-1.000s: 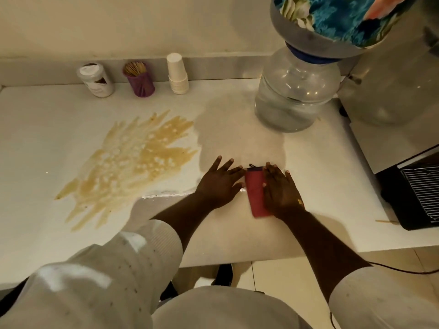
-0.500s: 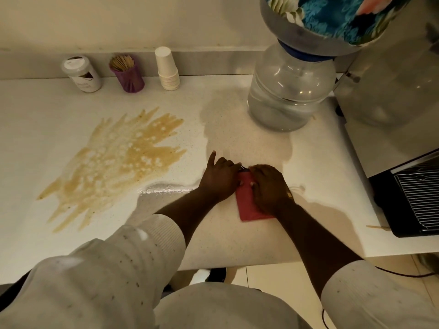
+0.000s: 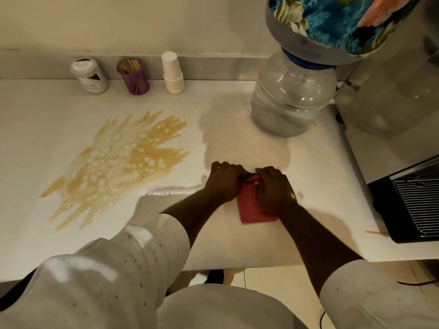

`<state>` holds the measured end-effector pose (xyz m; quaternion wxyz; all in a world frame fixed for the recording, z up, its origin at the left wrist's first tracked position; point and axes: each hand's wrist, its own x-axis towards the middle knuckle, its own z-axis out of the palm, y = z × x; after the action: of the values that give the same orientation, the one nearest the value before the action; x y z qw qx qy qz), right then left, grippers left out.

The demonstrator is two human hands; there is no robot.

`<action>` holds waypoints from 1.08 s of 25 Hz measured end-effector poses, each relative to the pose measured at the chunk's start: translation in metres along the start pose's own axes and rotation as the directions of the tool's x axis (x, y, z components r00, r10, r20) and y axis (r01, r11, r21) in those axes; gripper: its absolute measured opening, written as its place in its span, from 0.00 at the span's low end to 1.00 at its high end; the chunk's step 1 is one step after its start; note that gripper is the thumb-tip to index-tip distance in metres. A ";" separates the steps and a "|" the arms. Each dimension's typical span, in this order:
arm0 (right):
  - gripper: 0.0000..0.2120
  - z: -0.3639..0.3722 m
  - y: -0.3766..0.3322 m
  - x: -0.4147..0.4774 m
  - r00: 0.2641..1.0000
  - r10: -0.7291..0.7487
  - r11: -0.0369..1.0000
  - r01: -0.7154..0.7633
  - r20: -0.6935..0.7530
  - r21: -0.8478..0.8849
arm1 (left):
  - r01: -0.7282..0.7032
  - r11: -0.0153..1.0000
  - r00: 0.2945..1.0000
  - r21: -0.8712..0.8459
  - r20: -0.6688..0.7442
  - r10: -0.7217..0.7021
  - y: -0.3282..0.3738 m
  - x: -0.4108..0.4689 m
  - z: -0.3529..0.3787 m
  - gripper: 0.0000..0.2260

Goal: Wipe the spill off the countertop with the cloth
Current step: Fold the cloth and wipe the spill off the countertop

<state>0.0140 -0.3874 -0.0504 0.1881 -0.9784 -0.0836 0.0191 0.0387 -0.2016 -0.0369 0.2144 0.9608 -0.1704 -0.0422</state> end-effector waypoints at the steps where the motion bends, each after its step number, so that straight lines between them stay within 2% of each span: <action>1: 0.22 0.000 -0.001 0.000 1.000 -0.010 1.000 0.010 -0.014 0.014 | 0.001 1.000 1.000 -0.004 -0.009 -0.001 0.000 -0.001 0.000 0.11; 6: 0.20 -0.007 -0.008 0.001 0.999 -0.044 0.995 0.044 -0.005 0.094 | 0.015 0.993 0.999 -0.118 -0.043 -0.020 0.000 -0.004 0.002 0.12; 8: 0.18 -0.012 -0.009 0.002 0.999 -0.045 0.991 0.043 0.011 0.128 | 0.023 0.985 1.000 -0.173 -0.007 -0.024 0.000 -0.004 0.002 0.12; 12: 0.13 -0.017 -0.009 0.001 0.997 -0.079 0.985 0.080 -0.013 0.153 | 0.007 0.983 1.000 -0.185 -0.004 -0.008 -0.009 -0.006 -0.001 0.09; 15: 0.15 -0.019 -0.019 0.003 0.998 -0.058 0.982 0.058 -0.008 0.179 | 0.014 0.978 0.999 -0.206 -0.048 -0.025 -0.017 -0.013 -0.010 0.08; 19: 0.20 -0.018 -0.054 0.020 0.989 -0.138 0.966 0.146 -0.052 0.215 | 0.031 0.967 0.985 -0.252 -0.154 -0.072 -0.035 -0.034 -0.037 0.08; 23: 0.12 -0.012 -0.105 0.038 0.971 -0.228 0.934 0.237 -0.065 0.266 | 0.080 0.972 0.961 -0.221 -0.243 -0.134 -0.069 -0.059 -0.082 0.09; 27: 0.11 0.002 -0.172 0.055 0.930 -0.353 0.876 0.366 -0.102 0.312 | 0.165 0.971 0.916 -0.174 -0.338 -0.216 -0.110 -0.098 -0.125 0.09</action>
<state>0.0408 -0.2203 0.0115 0.3492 -0.9012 -0.2554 -0.0232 0.0002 -0.0252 0.0298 0.3043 0.9469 -0.0308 0.0988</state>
